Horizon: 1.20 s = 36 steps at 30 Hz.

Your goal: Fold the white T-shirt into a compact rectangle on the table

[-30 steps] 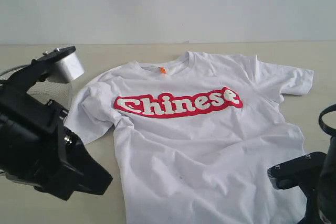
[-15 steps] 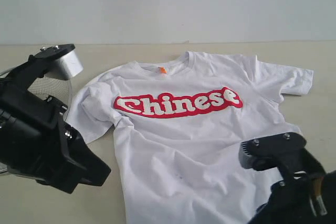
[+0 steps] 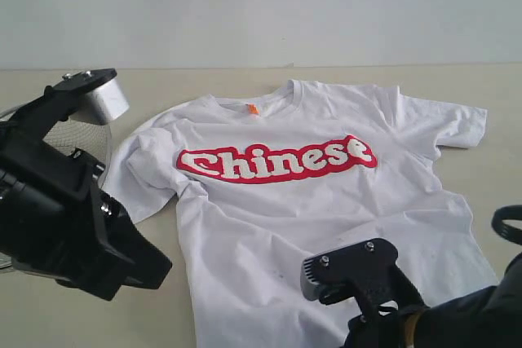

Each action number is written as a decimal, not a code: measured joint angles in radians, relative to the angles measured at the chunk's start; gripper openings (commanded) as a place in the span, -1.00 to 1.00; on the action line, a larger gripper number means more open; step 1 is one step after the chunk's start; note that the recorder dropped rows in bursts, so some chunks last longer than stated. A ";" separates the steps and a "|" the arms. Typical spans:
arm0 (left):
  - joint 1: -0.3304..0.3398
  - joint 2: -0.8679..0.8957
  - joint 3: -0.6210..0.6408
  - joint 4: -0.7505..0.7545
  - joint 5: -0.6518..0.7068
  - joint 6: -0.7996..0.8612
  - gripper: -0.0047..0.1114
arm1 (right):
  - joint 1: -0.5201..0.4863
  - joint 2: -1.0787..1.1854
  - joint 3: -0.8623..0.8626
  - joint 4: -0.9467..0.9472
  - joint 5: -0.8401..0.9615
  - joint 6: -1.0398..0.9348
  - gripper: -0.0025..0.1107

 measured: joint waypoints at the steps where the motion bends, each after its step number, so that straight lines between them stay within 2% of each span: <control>1: 0.000 0.000 0.000 0.000 0.000 0.000 -0.84 | 0.002 0.010 0.000 0.002 -0.012 0.000 -0.96; 29: 0.000 0.000 0.000 0.000 -0.004 -0.016 -0.84 | 0.002 0.097 -0.048 0.008 -0.043 0.002 -0.96; 36: 0.000 0.000 0.000 0.000 -0.006 -0.016 -0.84 | 0.056 0.097 -0.048 0.008 -0.069 0.010 -0.96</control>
